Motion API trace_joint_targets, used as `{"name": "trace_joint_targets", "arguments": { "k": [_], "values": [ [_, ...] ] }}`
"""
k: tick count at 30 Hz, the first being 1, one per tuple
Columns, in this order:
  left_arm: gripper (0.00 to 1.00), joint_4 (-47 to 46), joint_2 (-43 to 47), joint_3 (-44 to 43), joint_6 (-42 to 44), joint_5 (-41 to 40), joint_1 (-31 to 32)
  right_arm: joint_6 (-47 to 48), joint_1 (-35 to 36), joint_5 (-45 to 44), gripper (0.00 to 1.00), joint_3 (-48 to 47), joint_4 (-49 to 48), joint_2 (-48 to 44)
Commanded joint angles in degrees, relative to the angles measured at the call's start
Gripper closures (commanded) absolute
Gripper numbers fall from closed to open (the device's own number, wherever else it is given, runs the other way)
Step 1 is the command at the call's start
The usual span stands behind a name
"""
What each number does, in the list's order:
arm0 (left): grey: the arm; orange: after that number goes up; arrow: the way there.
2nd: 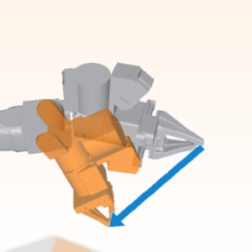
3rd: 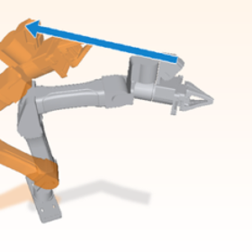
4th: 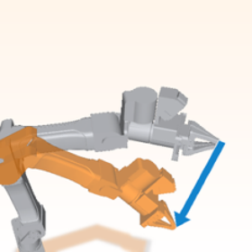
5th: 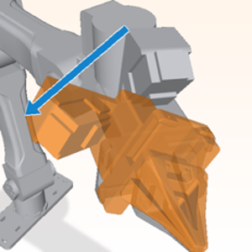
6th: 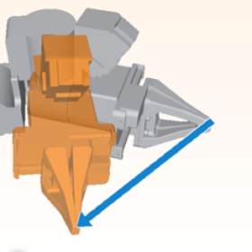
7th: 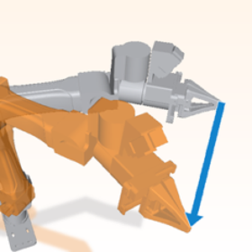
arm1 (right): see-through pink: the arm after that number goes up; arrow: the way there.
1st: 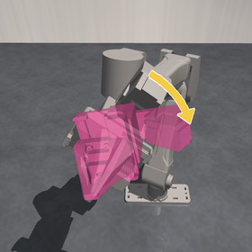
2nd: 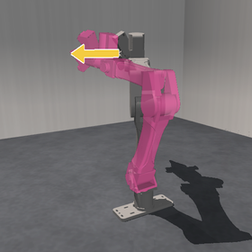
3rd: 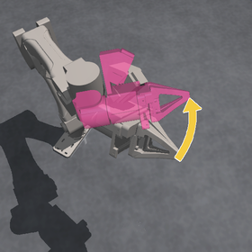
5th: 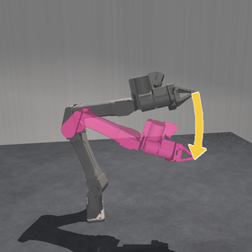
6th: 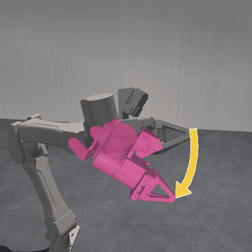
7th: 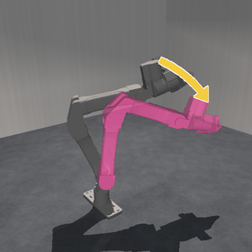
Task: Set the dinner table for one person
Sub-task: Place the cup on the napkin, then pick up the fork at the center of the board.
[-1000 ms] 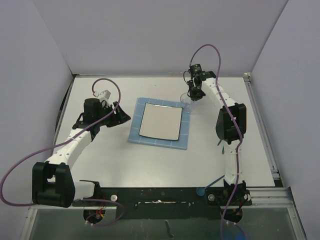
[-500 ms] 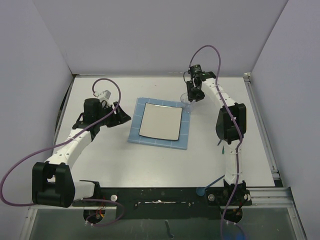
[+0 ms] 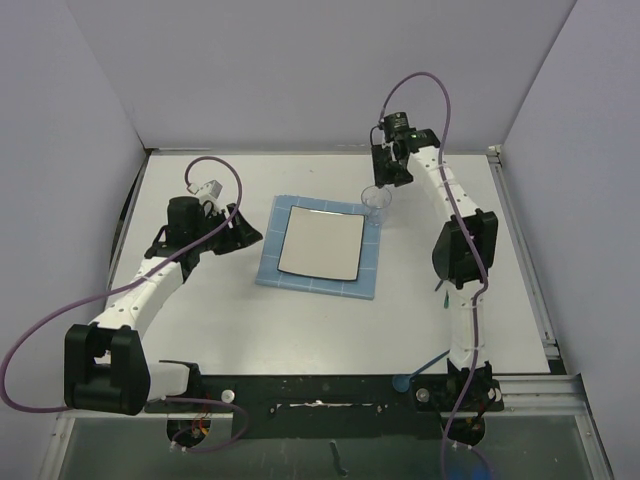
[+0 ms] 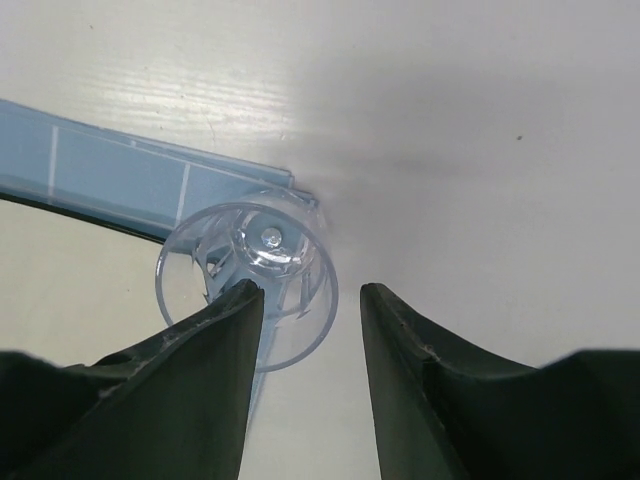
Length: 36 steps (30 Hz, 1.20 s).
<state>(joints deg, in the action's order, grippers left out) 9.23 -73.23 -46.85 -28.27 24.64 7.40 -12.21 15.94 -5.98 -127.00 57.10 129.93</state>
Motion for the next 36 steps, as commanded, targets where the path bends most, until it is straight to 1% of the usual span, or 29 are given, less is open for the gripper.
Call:
{"name": "trace_joint_targets", "arguments": {
  "k": [1,4,6,9,12,15,17,20,24,28,36],
  "values": [
    [0.4,-2.8,1.4,-0.7,-0.2,1.3,-0.5,0.8,-1.1,-3.1,0.55,-5.9,3.8,-7.3],
    [0.4,-2.0,3.0,-0.5,-0.5,1.1,-0.5,-1.5,-2.4,-5.4,0.55,-4.9,7.8,-12.0],
    [0.4,-1.1,4.5,-0.2,-0.8,0.4,-0.5,-4.0,-3.6,-6.9,0.55,-0.5,10.3,-16.2],
    [0.4,1.3,6.7,0.2,-0.9,-1.3,-0.5,-7.9,-4.8,-9.3,0.58,12.3,11.1,-24.3],
    [0.4,4.7,8.1,0.0,-0.5,-3.3,-0.5,-12.0,-5.5,-11.9,0.6,26.6,8.9,-34.1],
    [0.4,5.5,9.1,0.4,-1.3,-2.8,-0.4,-14.1,-8.1,-8.8,0.59,40.0,4.3,-41.2],
    [0.4,4.3,10.0,1.5,-2.2,-1.8,-0.3,-14.9,-9.9,-5.3,0.54,45.9,1.0,-44.8],
    [0.4,3.2,11.1,3.4,-2.9,-0.6,-0.4,-16.0,-11.1,-1.2,0.53,52.7,-2.7,-48.8],
    [0.4,2.6,12.1,4.9,-3.8,0.7,-0.3,-17.1,-11.1,-2.1,0.54,57.1,-3.5,-50.5],
    [0.4,2.9,12.5,4.6,-3.8,0.6,-0.4,-16.7,-11.8,-4.2,0.56,58.4,-4.5,-49.5],
    [0.4,3.6,11.6,2.9,-3.9,-1.6,-0.8,-13.2,-18.1,-2.8,0.59,54.3,-6.8,-37.9]
  ]
}}
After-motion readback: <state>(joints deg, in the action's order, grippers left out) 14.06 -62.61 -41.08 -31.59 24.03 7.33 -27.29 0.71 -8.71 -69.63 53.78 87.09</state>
